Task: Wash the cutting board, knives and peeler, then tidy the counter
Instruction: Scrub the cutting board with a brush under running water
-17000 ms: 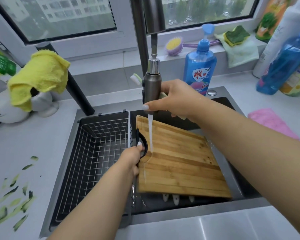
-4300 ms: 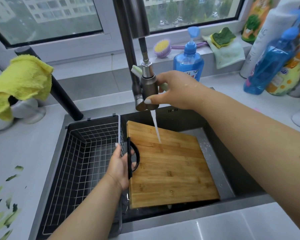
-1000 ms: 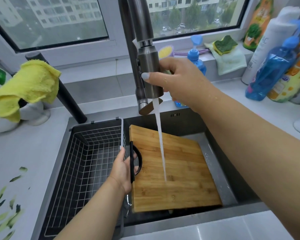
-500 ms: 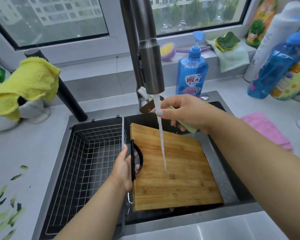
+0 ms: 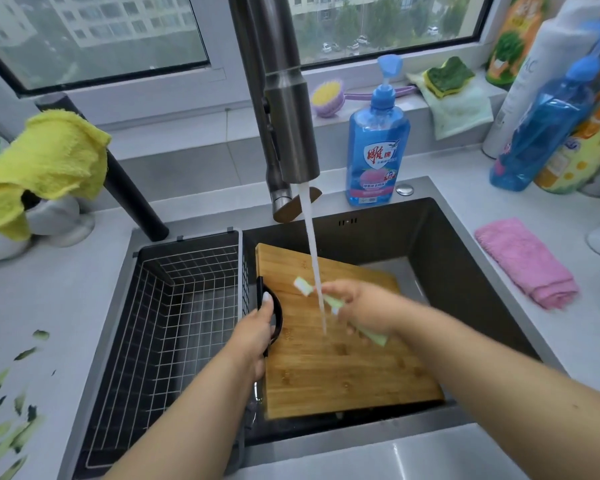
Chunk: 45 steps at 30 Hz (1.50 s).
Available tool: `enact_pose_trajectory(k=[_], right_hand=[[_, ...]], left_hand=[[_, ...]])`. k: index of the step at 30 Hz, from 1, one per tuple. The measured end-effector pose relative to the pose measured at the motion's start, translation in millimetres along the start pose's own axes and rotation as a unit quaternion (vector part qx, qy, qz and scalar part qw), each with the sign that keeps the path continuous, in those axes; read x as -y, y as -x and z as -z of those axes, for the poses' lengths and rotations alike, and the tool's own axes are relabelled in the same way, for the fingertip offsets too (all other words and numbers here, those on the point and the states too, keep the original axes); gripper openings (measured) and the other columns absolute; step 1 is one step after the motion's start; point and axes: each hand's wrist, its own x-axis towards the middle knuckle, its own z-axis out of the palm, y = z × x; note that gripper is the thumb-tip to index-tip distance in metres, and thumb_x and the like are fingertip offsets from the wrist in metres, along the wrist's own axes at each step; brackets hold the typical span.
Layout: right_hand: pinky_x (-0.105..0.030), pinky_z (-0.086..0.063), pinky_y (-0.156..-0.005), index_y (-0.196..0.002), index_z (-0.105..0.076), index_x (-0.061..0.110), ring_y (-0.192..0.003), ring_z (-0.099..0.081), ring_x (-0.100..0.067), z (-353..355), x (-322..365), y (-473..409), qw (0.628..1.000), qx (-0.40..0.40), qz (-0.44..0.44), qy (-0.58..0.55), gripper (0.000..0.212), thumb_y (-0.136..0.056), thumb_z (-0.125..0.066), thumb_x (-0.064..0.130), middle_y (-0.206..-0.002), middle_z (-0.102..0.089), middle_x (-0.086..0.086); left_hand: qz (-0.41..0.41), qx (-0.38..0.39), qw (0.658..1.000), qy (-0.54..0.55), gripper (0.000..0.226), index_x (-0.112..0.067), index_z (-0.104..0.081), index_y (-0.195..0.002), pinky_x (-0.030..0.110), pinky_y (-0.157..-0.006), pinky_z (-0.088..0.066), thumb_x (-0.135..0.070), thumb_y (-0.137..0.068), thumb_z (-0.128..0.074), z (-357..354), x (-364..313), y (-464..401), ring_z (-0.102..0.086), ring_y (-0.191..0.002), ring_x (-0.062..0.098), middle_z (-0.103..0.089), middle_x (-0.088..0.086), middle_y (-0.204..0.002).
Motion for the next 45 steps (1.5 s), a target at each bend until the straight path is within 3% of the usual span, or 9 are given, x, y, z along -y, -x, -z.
enact_pose_trajectory(k=[5,10,12,18,23,28,32,39,45], right_hand=[[-0.021,-0.05,-0.063,-0.141,-0.031,0.048,-0.08,-0.055,-0.008,-65.7,-33.2,-8.9,0.992,-0.05,-0.008,-0.12,0.053,-0.099,-0.047,0.02,-0.11,-0.057,0.009],[-0.035,-0.045,-0.094,-0.144,-0.038,0.041,-0.099,-0.049,-0.018,-63.9,-66.0,-29.3,0.971,-0.228,-0.064,-0.028,0.047,-0.099,-0.042,0.027,-0.116,-0.037,0.005],[-0.04,-0.043,-0.099,-0.147,-0.034,0.036,-0.105,-0.049,-0.025,-56.1,-76.3,-34.6,0.957,-0.249,-0.146,0.022,0.049,-0.099,-0.04,0.027,-0.125,-0.035,-0.003],[-0.025,-0.04,-0.09,-0.146,-0.035,0.038,-0.105,-0.047,-0.017,-59.3,-55.1,-14.5,0.982,-0.189,-0.009,0.004,0.047,-0.1,-0.041,0.028,-0.124,-0.037,0.0],[-0.035,-0.046,-0.091,-0.15,-0.026,0.032,-0.106,-0.05,-0.023,-18.7,-67.3,-18.5,0.957,-0.229,-0.132,0.119,0.051,-0.101,-0.037,0.029,-0.132,-0.034,-0.008],[-0.023,-0.048,-0.072,-0.138,-0.042,0.036,-0.09,-0.051,-0.008,-49.3,-43.4,20.8,0.983,-0.181,-0.022,0.04,0.039,-0.1,-0.042,0.03,-0.111,-0.042,0.01],[-0.03,-0.047,-0.09,-0.145,-0.032,0.039,-0.1,-0.046,-0.014,-68.3,-16.3,30.6,0.986,-0.138,0.067,0.063,0.047,-0.1,-0.04,0.028,-0.114,-0.035,0.006],[-0.029,-0.046,-0.072,-0.148,-0.032,0.03,-0.088,-0.051,-0.018,-20.7,-31.3,-23.6,0.967,-0.222,-0.052,0.114,0.049,-0.1,-0.039,0.023,-0.122,-0.039,-0.004],[-0.041,-0.05,-0.085,-0.126,-0.05,0.012,-0.105,-0.055,-0.032,22.2,-84.1,-46.7,0.929,-0.272,-0.212,0.133,0.034,-0.098,-0.042,0.029,-0.118,-0.053,-0.013]], left_hand=[[-0.039,-0.027,0.998,-0.028,0.049,-0.004,-0.061,-0.107,0.043,-0.06,-0.058,-0.05,-0.097,-0.046,-11.9,-4.4,7.6,-0.071,-0.081,0.033,-0.072,0.018,-0.091],[-0.073,-0.037,0.995,-0.053,0.049,-0.002,-0.06,-0.102,0.04,-0.063,-0.057,-0.049,-0.097,-0.047,-14.5,-10.7,13.0,-0.068,-0.069,0.025,-0.069,0.006,-0.072],[-0.076,-0.038,0.994,-0.063,0.051,-0.003,-0.062,-0.106,0.046,-0.073,-0.059,-0.05,-0.097,-0.046,-11.2,-14.8,15.0,-0.071,-0.082,0.031,-0.073,0.014,-0.089],[-0.089,-0.048,0.994,-0.044,0.048,-0.004,-0.061,-0.108,0.044,-0.069,-0.058,-0.049,-0.098,-0.044,-1.3,-27.9,31.0,-0.071,-0.08,0.032,-0.074,0.018,-0.087],[-0.108,-0.047,0.993,-0.031,0.045,-0.006,-0.059,-0.106,0.043,-0.067,-0.058,-0.048,-0.099,-0.044,3.9,-35.2,42.6,-0.069,-0.074,0.03,-0.073,0.016,-0.081],[-0.115,-0.043,0.992,-0.023,0.045,-0.008,-0.061,-0.106,0.036,-0.057,-0.054,-0.048,-0.098,-0.043,13.6,-36.5,48.3,-0.07,-0.066,0.026,-0.073,0.013,-0.073],[-0.121,-0.061,0.991,-0.02,0.046,-0.008,-0.062,-0.103,0.037,-0.059,-0.054,-0.05,-0.097,-0.044,17.6,-35.3,51.6,-0.07,-0.073,0.029,-0.073,0.016,-0.082],[-0.135,-0.079,0.988,0.004,0.042,-0.01,-0.061,-0.099,0.035,-0.054,-0.052,-0.049,-0.097,-0.044,30.4,-37.3,65.7,-0.069,-0.066,0.026,-0.073,0.011,-0.07],[-0.148,-0.095,0.984,0.005,0.044,-0.011,-0.062,-0.097,0.03,-0.049,-0.053,-0.052,-0.096,-0.046,52.2,-44.8,87.4,-0.067,-0.054,0.023,-0.071,0.011,-0.066]])
